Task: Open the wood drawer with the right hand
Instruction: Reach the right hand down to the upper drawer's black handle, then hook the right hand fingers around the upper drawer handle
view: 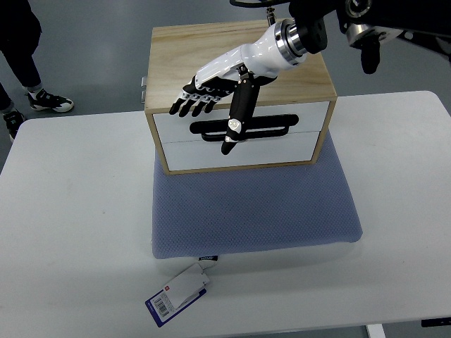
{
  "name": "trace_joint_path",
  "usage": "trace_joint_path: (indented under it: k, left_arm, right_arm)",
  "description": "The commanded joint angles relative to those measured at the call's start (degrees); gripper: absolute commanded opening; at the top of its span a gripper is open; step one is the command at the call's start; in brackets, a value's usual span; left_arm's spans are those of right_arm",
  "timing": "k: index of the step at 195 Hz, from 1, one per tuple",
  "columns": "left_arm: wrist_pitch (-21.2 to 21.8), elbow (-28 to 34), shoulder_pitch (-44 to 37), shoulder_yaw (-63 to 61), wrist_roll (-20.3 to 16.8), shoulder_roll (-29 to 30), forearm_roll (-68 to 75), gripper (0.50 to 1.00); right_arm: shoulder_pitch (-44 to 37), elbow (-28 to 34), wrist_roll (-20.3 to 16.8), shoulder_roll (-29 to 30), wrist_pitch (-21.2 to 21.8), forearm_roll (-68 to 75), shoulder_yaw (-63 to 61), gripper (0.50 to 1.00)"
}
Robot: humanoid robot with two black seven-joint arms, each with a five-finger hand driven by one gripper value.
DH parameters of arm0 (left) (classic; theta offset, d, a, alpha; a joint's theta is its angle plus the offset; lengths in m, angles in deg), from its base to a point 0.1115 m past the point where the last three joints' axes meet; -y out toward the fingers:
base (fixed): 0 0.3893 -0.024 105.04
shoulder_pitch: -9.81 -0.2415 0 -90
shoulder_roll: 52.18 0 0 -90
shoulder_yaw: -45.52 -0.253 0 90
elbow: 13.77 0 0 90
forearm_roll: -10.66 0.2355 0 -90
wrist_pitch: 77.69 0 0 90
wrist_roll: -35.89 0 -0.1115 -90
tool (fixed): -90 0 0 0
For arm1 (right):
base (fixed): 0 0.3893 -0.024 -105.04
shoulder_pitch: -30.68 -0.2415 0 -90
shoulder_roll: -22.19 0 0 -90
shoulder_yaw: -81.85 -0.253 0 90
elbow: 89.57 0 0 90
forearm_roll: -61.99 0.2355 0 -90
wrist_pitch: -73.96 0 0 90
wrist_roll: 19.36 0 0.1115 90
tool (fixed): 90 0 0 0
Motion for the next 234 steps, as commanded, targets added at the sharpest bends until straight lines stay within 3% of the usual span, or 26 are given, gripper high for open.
trace_joint_path:
  k: [1, 45, 234]
  left_arm:
    - [0.05, 0.04, 0.02, 0.02, 0.0, 0.0, -0.02, 1.0]
    - [0.05, 0.22, 0.02, 0.02, 0.0, 0.0, -0.02, 1.0]
    - [0.05, 0.48, 0.02, 0.02, 0.0, 0.0, -0.02, 1.0]
  right_arm:
    - [2.06, 1.0, 0.11, -1.11, -0.88, 0.03, -0.01, 0.944]
    - [4.96, 1.97, 0.02, -2.96, -5.28, -0.32, 0.08, 0.944]
    - [8.12, 4.17, -2.97, -5.6, -10.73, -0.68, 3.6, 0.942]
